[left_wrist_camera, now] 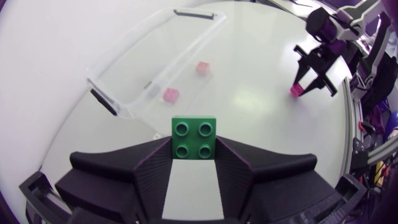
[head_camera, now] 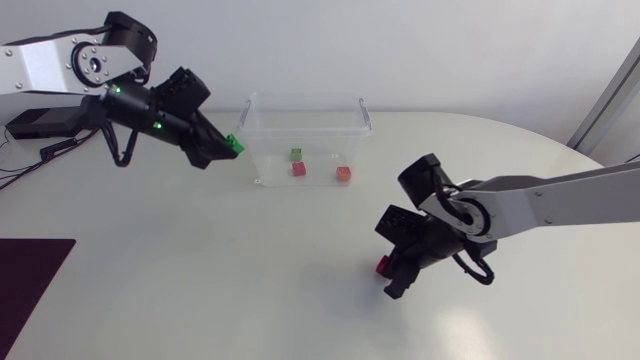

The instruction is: Place the duplo bricks in the container

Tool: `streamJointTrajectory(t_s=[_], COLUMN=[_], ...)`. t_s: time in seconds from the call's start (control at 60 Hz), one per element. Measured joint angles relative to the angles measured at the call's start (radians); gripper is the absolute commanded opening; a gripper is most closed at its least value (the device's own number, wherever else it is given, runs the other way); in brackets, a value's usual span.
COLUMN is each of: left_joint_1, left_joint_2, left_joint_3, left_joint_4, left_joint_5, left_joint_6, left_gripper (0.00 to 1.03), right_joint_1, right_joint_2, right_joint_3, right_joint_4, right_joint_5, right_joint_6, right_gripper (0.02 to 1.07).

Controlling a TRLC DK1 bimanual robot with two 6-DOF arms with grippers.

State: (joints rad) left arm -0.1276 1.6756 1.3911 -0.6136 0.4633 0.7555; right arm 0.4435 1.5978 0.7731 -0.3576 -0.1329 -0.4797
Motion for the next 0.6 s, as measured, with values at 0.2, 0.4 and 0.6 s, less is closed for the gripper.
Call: streamJointTrajectory(t_s=[0.2, 0.4, 0.6], left_joint_1=[-0.007, -0.038, -0.041], left_joint_2=[0.106, 0.267, 0.434], left_joint_3=[0.161, 0.344, 0.530], left_joint_4=[0.098, 0.117, 0.118], left_joint_5=[0.004, 0.005, -0.008], left_joint_6=[-0.113, -0.179, -0.235], left_gripper=[0.33, 0.34, 0.37], right_joint_1=[0.000, 0.008, 0.013], right_joint_2=[-0.136, -0.151, -0.151], right_joint_3=[0.029, 0.116, 0.233], right_joint_4=[-0.072, -0.116, -0.137], right_joint_5=[0.000, 0.000, 0.000], right_joint_6=[0.009, 0.035, 0.061], right_gripper=[0.24, 0.24, 0.24])
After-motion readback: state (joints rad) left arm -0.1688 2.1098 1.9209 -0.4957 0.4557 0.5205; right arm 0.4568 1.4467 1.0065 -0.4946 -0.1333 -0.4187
